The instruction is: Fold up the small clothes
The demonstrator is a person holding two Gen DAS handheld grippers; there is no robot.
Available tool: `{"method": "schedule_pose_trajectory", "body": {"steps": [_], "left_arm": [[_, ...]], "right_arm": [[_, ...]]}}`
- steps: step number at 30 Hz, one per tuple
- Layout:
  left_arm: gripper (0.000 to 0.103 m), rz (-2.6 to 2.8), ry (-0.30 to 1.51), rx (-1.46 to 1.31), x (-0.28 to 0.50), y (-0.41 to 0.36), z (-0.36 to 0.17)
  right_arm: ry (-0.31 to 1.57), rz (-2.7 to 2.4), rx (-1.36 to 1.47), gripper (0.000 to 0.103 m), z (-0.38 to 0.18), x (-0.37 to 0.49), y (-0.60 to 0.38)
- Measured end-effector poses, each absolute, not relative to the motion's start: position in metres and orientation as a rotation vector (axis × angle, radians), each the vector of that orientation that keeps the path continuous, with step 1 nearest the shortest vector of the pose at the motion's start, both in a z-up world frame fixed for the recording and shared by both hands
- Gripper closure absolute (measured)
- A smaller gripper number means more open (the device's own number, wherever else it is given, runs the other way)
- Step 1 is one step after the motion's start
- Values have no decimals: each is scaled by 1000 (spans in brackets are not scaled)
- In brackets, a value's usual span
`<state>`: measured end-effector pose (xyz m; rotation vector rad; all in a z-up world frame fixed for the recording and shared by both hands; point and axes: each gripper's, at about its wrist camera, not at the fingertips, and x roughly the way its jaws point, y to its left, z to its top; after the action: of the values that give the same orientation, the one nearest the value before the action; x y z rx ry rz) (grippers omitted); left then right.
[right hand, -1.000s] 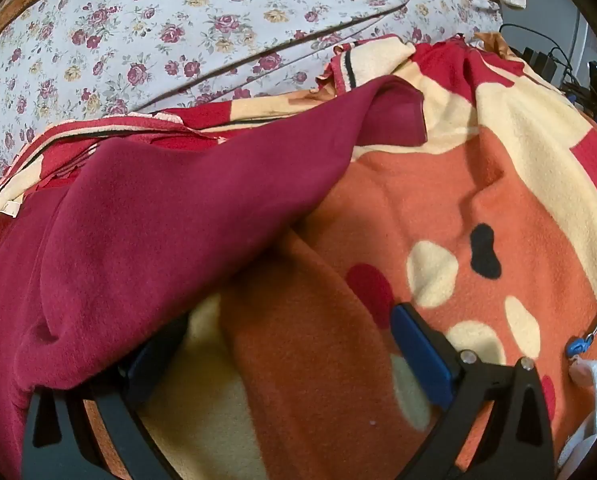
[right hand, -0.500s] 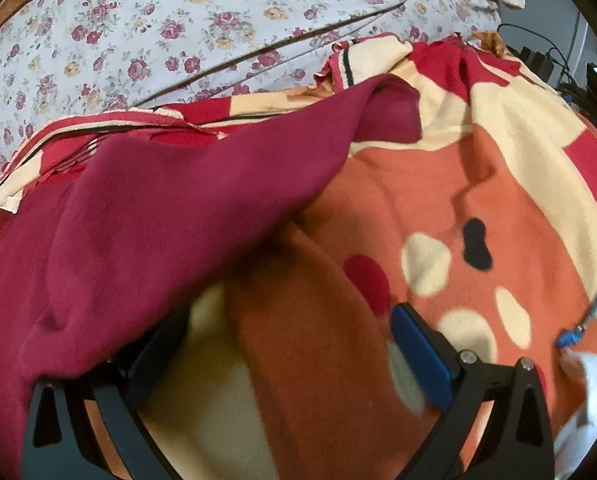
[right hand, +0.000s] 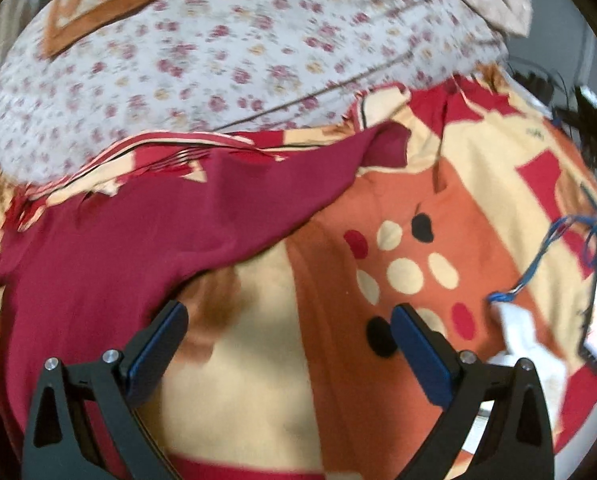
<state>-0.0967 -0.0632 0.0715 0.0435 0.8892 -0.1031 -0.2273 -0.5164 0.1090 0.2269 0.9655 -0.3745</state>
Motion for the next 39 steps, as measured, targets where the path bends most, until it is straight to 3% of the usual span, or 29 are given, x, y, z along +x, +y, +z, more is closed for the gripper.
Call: {"method": "schedule_pose_trajectory", "body": {"steps": [10, 17, 39], "left_arm": [[38, -179, 868, 67, -117, -93, 86], [38, -202, 849, 77, -126, -102, 95], [38, -152, 864, 54, -121, -91, 85]], "right_arm": [[813, -161, 341, 0, 213, -290, -510], [761, -44, 360, 0, 249, -302, -489], [888, -34, 181, 0, 131, -169, -347]]}}
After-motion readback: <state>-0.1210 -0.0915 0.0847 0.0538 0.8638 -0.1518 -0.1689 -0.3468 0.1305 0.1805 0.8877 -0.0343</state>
